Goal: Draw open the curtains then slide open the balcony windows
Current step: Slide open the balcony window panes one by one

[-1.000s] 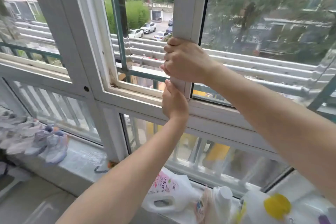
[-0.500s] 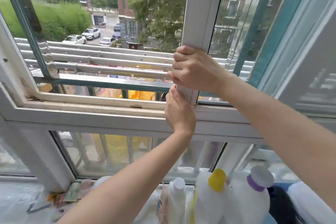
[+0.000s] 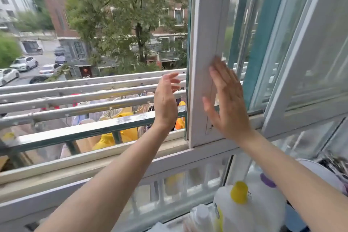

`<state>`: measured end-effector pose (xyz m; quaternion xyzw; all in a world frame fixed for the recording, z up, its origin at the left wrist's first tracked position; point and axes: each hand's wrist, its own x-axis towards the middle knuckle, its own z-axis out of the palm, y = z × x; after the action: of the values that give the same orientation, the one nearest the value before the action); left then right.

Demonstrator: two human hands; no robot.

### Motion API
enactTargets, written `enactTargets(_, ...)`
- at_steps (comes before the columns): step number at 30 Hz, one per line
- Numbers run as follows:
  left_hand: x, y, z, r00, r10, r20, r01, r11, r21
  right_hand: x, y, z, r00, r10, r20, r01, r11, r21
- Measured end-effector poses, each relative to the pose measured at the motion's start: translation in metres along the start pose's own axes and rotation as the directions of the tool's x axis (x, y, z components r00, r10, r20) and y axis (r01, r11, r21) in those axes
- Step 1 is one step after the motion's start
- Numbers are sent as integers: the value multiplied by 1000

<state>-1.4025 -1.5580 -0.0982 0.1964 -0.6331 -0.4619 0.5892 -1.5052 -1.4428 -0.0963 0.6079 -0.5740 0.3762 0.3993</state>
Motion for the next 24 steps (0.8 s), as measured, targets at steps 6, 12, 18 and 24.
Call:
enactTargets(6,27,46,13,877,320,358,-382,917,116,-25,-28,9,933,324,154,-322,946,-39)
enactTargets(12,34,76,28,823,439,360,-515,844,149,-36,-50,8,871,419,257,-406,908,-103)
enactTargets(18,29,80,24,827,410,384,-509,836,205,-26,-77,28,820,563,98,-545,822,-165)
enactTargets(24,34,80,17,790,410,455,-528,833,165,-15,-92,43,772,635,31,-611,755,-240)
